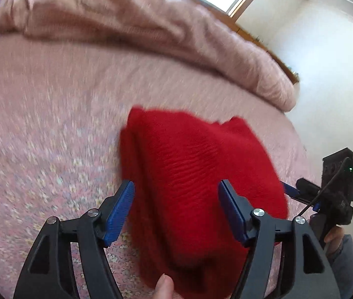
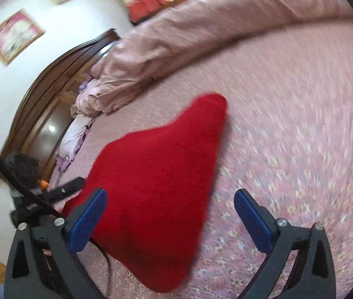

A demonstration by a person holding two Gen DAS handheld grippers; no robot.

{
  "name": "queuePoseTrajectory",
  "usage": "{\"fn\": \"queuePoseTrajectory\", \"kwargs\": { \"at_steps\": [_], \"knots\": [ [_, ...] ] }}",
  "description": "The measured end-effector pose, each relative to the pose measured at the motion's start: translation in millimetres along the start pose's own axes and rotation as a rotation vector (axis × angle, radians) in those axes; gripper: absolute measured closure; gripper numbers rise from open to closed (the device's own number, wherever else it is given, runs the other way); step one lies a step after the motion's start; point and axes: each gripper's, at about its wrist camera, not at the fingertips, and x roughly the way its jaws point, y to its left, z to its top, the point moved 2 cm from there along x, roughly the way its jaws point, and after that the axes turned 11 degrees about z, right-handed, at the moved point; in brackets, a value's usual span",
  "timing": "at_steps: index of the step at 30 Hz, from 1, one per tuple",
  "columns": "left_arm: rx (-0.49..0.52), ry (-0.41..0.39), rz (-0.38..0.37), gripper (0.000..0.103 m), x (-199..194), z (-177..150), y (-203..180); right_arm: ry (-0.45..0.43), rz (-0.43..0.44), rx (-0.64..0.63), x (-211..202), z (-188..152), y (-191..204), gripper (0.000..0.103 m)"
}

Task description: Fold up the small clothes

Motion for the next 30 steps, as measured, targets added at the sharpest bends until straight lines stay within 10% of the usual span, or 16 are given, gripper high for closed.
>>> {"fn": "queuePoseTrajectory", "kwargs": {
  "at_steps": [13,19,25,30],
  "knots": [
    [-0.101,0.134,-0.124,0.009,37.8,-8.5,34.7,0.083,0.2,0.242,28.1,-20.8,-44.4,0.0],
    [-0.097,0.18,-0.27,0.01,49.3,1.7,19.1,0.091,0.263,0.255,44.5,-20.3,-40.0,0.0],
    [-0.091,0.15,-0.265,0.011,53.0,2.6,6.1,0.083,0.278,0.237,54.8,-17.0,-36.7,0.005],
    [-0.149,0.172,-0.335,0.037,47.5,-6.5,16.6,0.069,0.272,0.225,52.5,-19.2,-35.0,0.016]
  ]
}}
